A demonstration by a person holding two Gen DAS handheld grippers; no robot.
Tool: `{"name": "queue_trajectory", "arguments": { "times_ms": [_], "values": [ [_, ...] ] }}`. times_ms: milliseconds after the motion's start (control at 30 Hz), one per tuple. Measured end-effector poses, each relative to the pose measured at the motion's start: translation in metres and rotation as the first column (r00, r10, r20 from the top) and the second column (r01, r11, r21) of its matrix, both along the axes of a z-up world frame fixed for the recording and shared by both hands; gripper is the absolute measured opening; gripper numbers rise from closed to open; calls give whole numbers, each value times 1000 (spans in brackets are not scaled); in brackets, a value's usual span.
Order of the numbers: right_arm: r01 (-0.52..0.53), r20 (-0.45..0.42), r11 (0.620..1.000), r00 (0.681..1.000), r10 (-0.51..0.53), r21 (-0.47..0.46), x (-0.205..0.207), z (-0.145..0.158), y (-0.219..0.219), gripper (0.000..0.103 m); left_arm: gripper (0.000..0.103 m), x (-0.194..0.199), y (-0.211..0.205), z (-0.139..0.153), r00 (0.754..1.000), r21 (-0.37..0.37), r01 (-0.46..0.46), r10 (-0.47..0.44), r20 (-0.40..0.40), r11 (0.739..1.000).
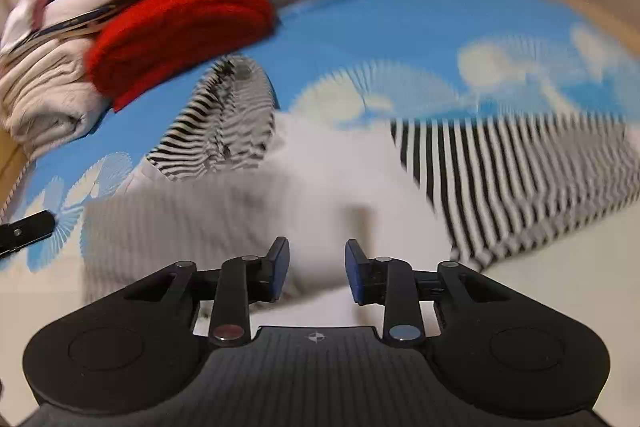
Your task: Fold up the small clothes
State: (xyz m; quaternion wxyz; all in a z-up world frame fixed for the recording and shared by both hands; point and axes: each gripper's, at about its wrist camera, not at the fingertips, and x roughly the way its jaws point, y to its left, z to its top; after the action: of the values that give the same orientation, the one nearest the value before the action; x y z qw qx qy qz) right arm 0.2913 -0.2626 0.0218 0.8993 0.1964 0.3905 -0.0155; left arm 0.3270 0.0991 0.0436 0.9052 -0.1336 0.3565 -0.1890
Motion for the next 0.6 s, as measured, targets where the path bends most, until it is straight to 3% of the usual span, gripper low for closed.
{"name": "queue_trajectory", "arguments": {
  "times_ms": [100,233,367,500,533,567,600],
  "values": [
    [37,-76,996,997,-31,78,13,-18,-8,35,43,18,31,-16,981,35,-155,158,-116,987],
    [77,-142,995,988,-67,67,36,-41,-9,35,43,34,53,-35,933,189,-256,293,-210,948],
    [103,-220,994,971,-93,36,59,-69,-9,35,43,48,73,-34,909,219,-290,340,-243,932],
    [89,-272,996,958,-87,-6,73,-91,-3,35,44,45,79,-26,909,241,-284,341,-238,928],
    [82,-273,996,958,-86,-25,75,-94,0,31,44,45,80,-25,908,249,-284,343,-240,926],
    [75,-258,996,963,-83,-40,76,-93,3,8,44,45,82,-25,907,250,-285,345,-242,925],
    [64,-237,997,969,-71,-36,76,-90,5,5,43,46,83,-26,906,247,-287,347,-244,925]
  ]
}}
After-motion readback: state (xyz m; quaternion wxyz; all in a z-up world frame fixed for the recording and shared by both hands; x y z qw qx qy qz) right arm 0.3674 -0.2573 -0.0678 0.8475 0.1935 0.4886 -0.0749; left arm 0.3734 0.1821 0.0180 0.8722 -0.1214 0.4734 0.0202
